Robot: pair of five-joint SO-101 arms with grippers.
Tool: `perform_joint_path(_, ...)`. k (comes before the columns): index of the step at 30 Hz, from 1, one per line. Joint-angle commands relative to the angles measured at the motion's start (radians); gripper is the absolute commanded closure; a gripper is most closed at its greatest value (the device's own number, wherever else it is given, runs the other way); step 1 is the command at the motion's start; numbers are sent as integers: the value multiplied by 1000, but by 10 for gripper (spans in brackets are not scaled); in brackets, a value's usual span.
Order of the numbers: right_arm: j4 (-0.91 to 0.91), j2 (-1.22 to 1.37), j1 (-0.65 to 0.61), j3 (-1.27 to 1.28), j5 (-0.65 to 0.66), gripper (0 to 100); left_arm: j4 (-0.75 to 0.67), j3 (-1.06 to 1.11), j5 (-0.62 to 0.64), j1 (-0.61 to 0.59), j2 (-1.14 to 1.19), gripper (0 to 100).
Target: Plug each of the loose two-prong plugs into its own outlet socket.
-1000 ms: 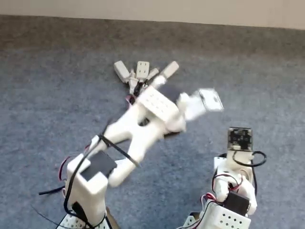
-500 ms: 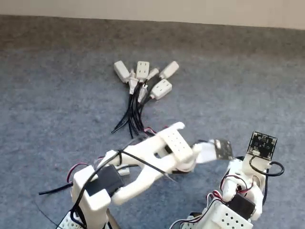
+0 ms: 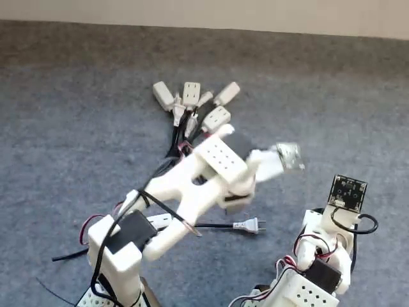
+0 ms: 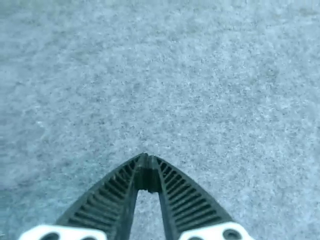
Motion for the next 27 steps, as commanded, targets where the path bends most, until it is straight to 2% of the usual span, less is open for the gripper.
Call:
perform_joint_path(1, -16, -4, -42, 90, 14, 990, 77, -143, 3, -91, -50, 796)
perform_joint_path(4, -16, -2, -45, 91, 15, 989, 104, -234, 43, -194, -50, 796)
perform_joint_path(9, 25, -2, -107, 91, 71, 989, 110, -254, 325, -460, -48, 796)
perform_joint_path(12, 47, -4, -151, 91, 77, 989, 103, -177, 413, -625, -48, 796)
perform_joint_path(14, 47, -4, -159, 91, 77, 989, 86, -108, 413, -719, -48, 794)
perform_joint_path(18, 51, 5, -202, 87, 81, 988, -87, 39, 407, -886, -71, 796)
perform_joint_path(20, 56, 5, -217, 79, 115, 988, -178, 136, 361, -955, -125, 796)
perform_joint_path(23, 56, 7, -217, 13, 121, 988, -292, 315, 295, -1046, -277, 796)
perform_joint_path(27, 125, 8, -260, -148, 121, 988, -505, 662, 241, -1122, -568, 796)
